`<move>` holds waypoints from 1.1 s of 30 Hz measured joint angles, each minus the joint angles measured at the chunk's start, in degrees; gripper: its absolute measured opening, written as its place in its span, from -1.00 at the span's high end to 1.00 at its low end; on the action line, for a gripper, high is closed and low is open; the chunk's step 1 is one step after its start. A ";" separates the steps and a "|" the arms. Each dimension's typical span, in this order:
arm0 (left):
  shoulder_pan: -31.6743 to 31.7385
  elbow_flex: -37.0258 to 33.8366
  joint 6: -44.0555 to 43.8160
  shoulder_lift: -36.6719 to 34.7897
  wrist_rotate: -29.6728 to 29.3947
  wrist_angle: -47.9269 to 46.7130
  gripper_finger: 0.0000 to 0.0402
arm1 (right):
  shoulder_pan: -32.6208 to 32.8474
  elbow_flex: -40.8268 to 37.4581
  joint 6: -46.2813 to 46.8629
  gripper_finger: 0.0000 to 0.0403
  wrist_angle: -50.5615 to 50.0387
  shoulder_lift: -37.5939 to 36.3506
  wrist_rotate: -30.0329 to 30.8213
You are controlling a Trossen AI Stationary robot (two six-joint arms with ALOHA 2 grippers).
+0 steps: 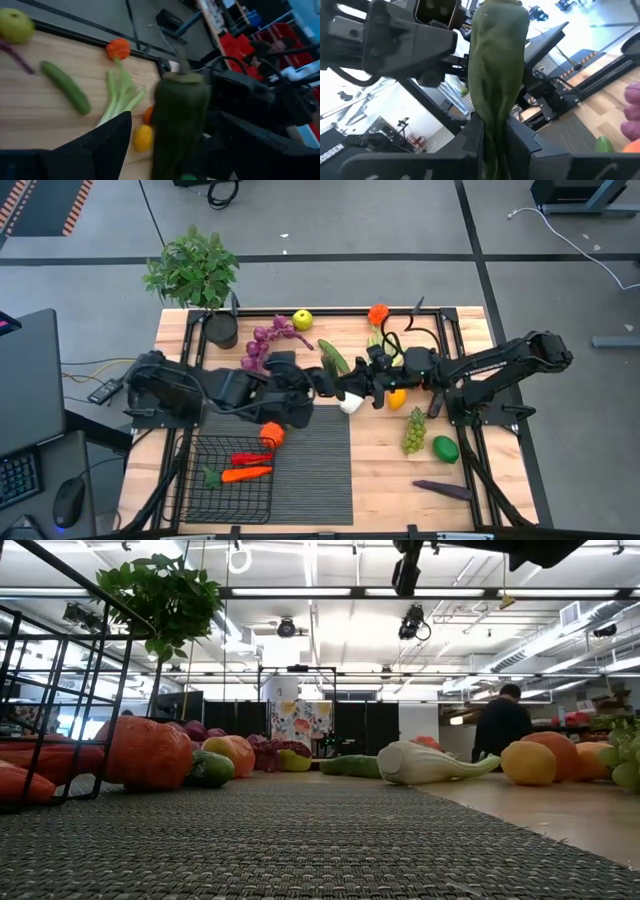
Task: Build produce basket
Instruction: Put the green chili pepper into the wire basket
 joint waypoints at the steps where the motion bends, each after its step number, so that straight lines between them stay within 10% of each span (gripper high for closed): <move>1: 0.29 0.00 2.10 0.53 0.17 2.23 -0.48 | -0.21 0.00 0.02 0.70 -0.05 0.04 -0.94; 12: 2.98 -0.02 7.14 2.09 0.77 8.85 -0.41 | -1.13 0.02 0.64 0.70 0.32 0.03 -4.06; 23: 3.04 -0.02 14.69 1.96 5.67 7.59 0.33 | -2.80 0.00 2.52 0.54 -0.22 0.01 -5.10; 33: 2.61 0.09 24.38 -4.09 17.22 -3.73 0.13 | -2.79 -0.07 4.24 0.07 -13.17 0.14 -3.42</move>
